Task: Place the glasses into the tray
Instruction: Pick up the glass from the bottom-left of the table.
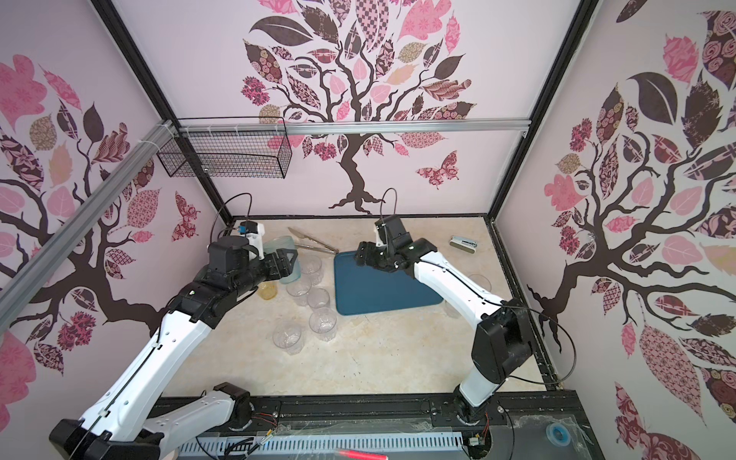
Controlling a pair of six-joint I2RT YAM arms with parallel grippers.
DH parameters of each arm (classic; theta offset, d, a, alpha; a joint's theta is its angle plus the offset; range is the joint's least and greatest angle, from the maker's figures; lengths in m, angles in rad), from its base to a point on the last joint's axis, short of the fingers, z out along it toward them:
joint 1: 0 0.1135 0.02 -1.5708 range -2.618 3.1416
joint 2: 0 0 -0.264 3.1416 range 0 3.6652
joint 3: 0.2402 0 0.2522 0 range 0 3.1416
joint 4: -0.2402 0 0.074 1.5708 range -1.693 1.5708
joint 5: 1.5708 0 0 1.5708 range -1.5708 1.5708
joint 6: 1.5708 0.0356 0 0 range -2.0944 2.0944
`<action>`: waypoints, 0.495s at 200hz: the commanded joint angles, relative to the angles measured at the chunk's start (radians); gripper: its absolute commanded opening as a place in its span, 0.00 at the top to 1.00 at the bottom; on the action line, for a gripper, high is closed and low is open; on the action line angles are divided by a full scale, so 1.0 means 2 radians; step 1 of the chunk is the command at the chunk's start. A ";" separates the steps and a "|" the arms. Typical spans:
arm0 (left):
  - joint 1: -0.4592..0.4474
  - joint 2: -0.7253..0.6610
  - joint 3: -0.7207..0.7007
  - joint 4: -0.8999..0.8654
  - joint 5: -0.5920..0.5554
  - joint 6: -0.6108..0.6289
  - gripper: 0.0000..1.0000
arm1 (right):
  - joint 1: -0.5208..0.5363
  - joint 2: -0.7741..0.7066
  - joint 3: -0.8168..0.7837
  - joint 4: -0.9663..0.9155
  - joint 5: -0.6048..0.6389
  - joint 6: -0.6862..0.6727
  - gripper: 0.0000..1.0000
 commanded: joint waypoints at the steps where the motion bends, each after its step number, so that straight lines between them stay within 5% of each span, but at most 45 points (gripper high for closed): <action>1: -0.030 0.036 -0.027 0.171 0.036 0.108 0.55 | -0.030 -0.036 0.051 -0.060 -0.042 0.007 0.24; 45: -0.101 0.095 -0.048 0.255 0.080 0.307 0.54 | -0.033 -0.022 0.156 -0.151 -0.070 -0.016 0.26; 99: -0.114 0.104 -0.077 0.302 0.119 0.310 0.56 | -0.026 0.014 0.208 -0.222 -0.100 -0.063 0.35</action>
